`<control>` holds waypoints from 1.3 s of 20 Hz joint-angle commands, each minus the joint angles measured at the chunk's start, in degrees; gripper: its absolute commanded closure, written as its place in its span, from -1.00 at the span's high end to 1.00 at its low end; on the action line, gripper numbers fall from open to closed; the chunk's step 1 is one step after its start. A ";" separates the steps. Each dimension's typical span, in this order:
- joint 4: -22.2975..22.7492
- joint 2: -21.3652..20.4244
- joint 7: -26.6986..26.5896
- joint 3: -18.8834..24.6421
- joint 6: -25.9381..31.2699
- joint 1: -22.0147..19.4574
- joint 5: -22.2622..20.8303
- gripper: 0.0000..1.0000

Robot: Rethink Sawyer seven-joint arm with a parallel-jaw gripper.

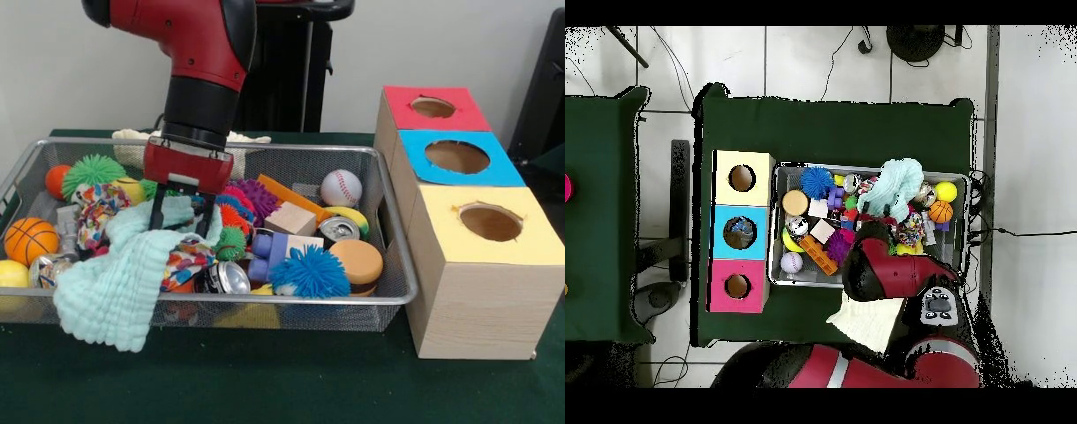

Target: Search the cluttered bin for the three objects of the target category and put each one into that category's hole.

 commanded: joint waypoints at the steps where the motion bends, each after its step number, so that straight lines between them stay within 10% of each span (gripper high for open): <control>1: -6.32 5.53 2.16 -0.78 -9.79 1.69 2.91 1.00; 21: -14.32 16.77 1.25 -3.97 -23.93 0.57 3.96 1.00; 22: -14.43 16.77 1.88 -4.23 -24.43 0.72 3.69 -1.00; 26: -13.85 15.84 4.17 -3.33 -24.19 -0.15 2.18 -1.00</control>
